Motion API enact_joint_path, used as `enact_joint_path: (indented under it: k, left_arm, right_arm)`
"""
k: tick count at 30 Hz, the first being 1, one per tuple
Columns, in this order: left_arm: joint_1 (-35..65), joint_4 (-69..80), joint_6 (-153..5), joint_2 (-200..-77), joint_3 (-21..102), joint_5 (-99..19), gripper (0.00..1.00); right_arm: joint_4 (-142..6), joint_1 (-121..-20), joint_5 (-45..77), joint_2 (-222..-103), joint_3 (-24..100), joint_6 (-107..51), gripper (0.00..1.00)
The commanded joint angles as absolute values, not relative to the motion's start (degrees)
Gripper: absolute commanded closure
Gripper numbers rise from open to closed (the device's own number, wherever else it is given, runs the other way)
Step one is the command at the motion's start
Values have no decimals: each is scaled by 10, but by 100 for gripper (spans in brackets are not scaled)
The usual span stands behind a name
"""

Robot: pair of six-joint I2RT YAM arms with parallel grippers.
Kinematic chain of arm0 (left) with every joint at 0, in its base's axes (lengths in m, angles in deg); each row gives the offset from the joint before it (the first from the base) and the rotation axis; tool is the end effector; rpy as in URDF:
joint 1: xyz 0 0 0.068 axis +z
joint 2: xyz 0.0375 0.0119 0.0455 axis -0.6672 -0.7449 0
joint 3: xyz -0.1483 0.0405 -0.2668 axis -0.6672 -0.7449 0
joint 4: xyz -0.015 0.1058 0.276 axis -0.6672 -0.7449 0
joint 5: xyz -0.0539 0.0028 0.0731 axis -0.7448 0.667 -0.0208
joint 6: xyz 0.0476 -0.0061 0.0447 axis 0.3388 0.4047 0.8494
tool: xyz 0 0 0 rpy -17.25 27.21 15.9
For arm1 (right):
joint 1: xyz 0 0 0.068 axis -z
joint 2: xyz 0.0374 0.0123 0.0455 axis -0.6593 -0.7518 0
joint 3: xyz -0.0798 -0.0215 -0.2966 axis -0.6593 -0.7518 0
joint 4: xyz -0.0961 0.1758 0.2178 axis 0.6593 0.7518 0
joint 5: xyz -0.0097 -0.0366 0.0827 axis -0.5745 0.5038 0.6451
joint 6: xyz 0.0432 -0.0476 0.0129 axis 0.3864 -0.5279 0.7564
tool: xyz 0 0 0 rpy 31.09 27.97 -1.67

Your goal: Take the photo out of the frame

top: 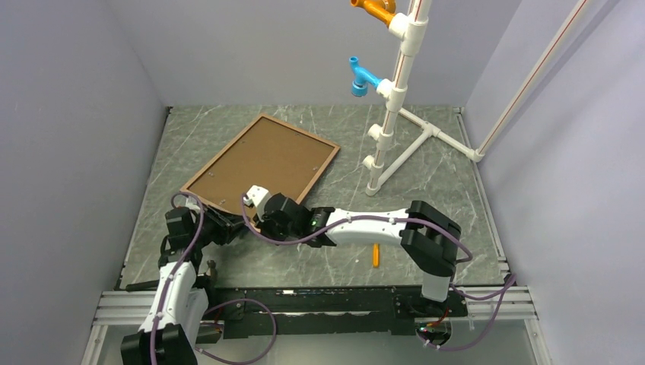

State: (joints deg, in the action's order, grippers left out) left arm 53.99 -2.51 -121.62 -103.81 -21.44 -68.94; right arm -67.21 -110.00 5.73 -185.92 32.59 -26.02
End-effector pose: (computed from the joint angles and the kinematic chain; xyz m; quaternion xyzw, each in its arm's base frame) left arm 0.1618 0.0030 0.1496 -0.3785 0.7710 -0.4309 0.2768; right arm 0.1699 0.4310 0.2193 -0.4385 0.7768 0.2675 0.3644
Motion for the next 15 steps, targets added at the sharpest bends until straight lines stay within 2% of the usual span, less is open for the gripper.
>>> enact_joint_path:
  k: [1, 3, 5, 6, 8, 11, 14, 15]
  left_arm:
    - [542, -14, -1192, -1031, -171, -710, 68]
    - [542, -45, -1180, -1015, -156, -701, 73]
    - [542, -76, -1168, -1000, -141, -691, 78]
    - [542, -92, -1164, -994, -132, -685, 84]
    - [542, -129, -1151, -988, -109, -672, 97]
    - [542, -208, -1124, -986, -61, -646, 100]
    - [542, -276, -1101, -987, -7, -623, 100]
    - [542, -296, -1094, -989, 8, -617, 100]
  right_arm:
    - [-704, -1098, 73, -1814, 342, -250, 100]
    - [-693, -1098, 72, -1811, 346, -257, 100]
    - [-678, -1098, 66, -1806, 349, -263, 87]
    - [-670, -1098, 64, -1804, 352, -268, 80]
    - [-648, -1098, 55, -1793, 362, -278, 62]
    - [-626, -1099, 24, -1759, 361, -306, 27]
    - [-619, -1099, -18, -1707, 331, -367, 6]
    - [-618, -1099, -32, -1691, 322, -377, 4]
